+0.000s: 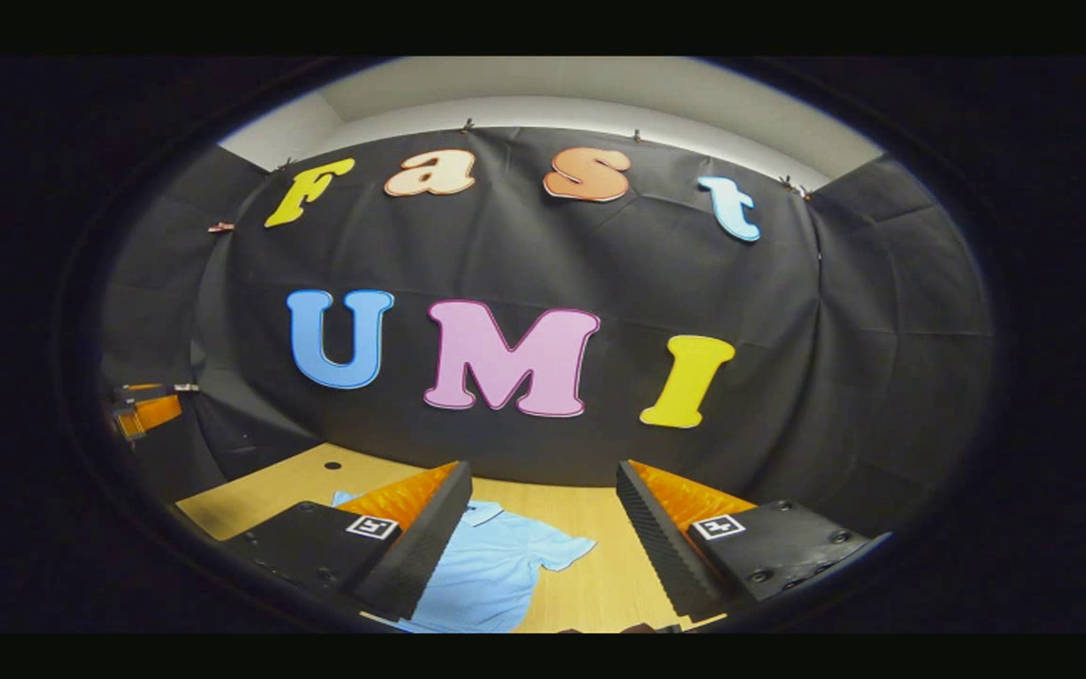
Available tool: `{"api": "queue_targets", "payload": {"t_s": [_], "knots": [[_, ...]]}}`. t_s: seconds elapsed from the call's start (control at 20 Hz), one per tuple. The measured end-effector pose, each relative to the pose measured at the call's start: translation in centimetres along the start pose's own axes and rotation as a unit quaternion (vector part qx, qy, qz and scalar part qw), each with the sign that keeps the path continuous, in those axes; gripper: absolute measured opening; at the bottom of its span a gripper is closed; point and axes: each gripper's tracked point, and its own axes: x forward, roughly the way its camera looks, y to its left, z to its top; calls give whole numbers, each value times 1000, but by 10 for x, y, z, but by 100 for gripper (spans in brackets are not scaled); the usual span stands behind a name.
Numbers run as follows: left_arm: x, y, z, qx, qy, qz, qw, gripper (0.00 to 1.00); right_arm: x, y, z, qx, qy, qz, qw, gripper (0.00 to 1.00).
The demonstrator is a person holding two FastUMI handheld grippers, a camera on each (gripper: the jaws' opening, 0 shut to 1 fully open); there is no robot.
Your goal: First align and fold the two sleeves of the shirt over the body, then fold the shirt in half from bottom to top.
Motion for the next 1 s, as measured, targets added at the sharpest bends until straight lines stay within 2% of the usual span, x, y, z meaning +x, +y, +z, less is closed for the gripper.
{"api": "queue_targets", "payload": {"t_s": [0.25,0.45,0.55,0.8,1.0], "knots": [[16,10,-20,7,25,38,999,100,75,-10,-49,-20,58,22,998,97],[47,0,-26,33,31,73,996,100,151,-16,-133,-11,131,68,989,97],[69,-17,-29,32,36,73,996,100,191,-26,-184,-13,166,83,983,97],[104,-45,-29,48,37,93,994,100,253,-65,-333,-3,296,83,951,97],[108,-49,-48,66,63,99,991,100,270,-81,-419,30,386,65,920,96]]}}
